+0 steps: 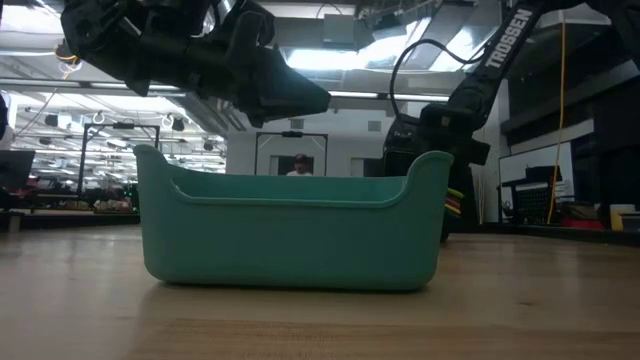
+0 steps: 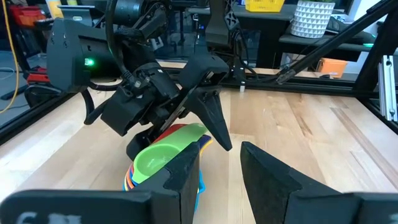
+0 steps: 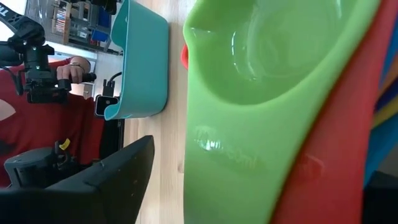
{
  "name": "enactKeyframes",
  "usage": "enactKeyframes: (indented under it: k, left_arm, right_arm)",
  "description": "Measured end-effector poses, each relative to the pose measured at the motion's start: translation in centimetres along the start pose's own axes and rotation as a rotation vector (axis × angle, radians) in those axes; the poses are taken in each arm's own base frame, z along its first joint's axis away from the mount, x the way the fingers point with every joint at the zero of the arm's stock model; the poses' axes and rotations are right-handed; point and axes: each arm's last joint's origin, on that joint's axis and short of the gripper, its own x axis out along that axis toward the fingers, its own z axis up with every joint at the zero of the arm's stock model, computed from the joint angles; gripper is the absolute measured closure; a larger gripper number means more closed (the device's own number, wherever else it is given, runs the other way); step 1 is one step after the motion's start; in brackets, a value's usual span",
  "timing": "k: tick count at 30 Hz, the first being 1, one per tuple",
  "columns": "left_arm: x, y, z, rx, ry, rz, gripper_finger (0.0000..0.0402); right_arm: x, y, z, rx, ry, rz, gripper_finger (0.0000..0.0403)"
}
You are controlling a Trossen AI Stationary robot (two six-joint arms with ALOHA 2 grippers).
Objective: Nest measuring cups in basket
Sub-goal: Put the nested measuring cups into the blue bin
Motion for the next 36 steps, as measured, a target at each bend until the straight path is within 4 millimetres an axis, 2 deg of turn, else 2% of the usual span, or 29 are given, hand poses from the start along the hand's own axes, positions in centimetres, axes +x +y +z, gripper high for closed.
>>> enactKeyframes:
  k: [17, 36]
  left_arm:
    - [0.0, 0.0, 0.0, 0.0, 0.0, 0.0, 0.0289]
    - [0.0, 0.0, 0.0, 0.0, 0.0, 0.0, 0.0289]
  right_arm:
    - [1.1, 0.7, -0.1, -0.008, 0.03, -0.038, 0.0069]
    - [0.6, 0.5, 0.0, 0.003, 0.014, -0.016, 0.0068]
